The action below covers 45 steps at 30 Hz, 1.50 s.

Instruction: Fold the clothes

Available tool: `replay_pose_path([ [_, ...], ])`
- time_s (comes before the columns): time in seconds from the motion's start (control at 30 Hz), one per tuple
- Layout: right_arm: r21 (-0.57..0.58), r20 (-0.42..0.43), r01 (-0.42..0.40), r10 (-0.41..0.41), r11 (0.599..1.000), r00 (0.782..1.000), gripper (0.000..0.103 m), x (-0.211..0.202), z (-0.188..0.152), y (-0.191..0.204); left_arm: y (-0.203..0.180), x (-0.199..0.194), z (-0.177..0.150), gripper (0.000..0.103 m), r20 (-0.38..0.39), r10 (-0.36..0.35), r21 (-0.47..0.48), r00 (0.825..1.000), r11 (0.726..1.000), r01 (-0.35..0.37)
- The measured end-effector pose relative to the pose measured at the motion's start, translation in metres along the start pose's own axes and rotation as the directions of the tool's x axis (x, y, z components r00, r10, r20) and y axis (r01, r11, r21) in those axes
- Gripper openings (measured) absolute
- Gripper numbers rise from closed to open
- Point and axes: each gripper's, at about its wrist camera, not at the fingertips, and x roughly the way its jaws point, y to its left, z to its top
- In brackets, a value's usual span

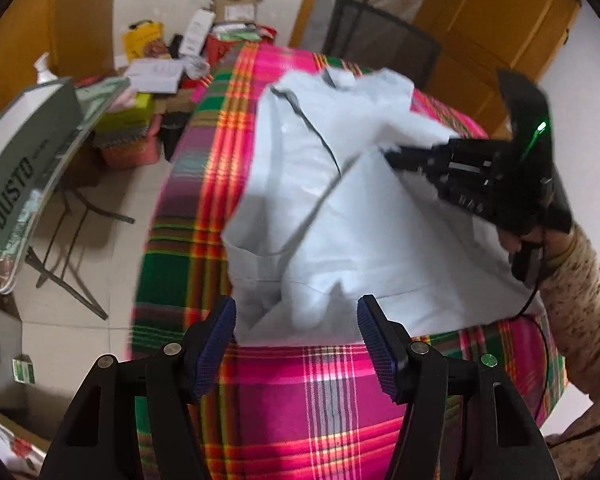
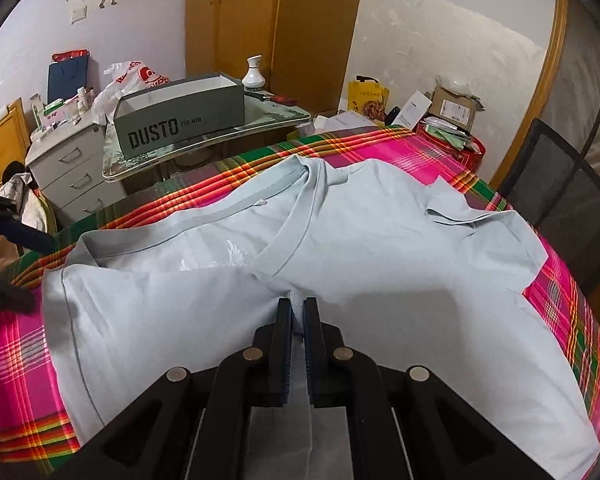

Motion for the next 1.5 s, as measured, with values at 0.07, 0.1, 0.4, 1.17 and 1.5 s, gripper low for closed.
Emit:
replay_pose_path([
  [0.07,0.005,-0.001,0.000,0.000,1.000,1.000,0.006,-0.001,-0.001,-0.001,-0.002,0.005,0.002,0.054,-0.002,0.015,0.020,1.000,1.000,-0.015],
  [0.1,0.008,-0.004,-0.001,0.001,1.000,1.000,0.006,0.000,-0.001,-0.002,-0.002,0.007,0.002,0.052,0.000,0.023,0.031,1.000,0.999,-0.023],
  [0.4,0.006,-0.011,-0.008,0.008,1.000,1.000,0.006,0.003,0.001,0.003,0.005,0.010,0.002,0.011,0.000,-0.017,0.024,1.000,1.000,0.017],
  [1.17,0.083,-0.055,0.092,-0.088,0.992,0.995,0.014,0.007,0.022,-0.019,0.012,0.009,-0.008,0.018,-0.019,0.074,-0.030,0.997,0.997,-0.075],
  [1.5,0.262,-0.042,-0.037,0.049,0.964,0.998,0.014,-0.050,-0.031,-0.062,0.007,0.009,-0.009,0.031,-0.023,0.117,-0.059,0.993,0.991,-0.118],
])
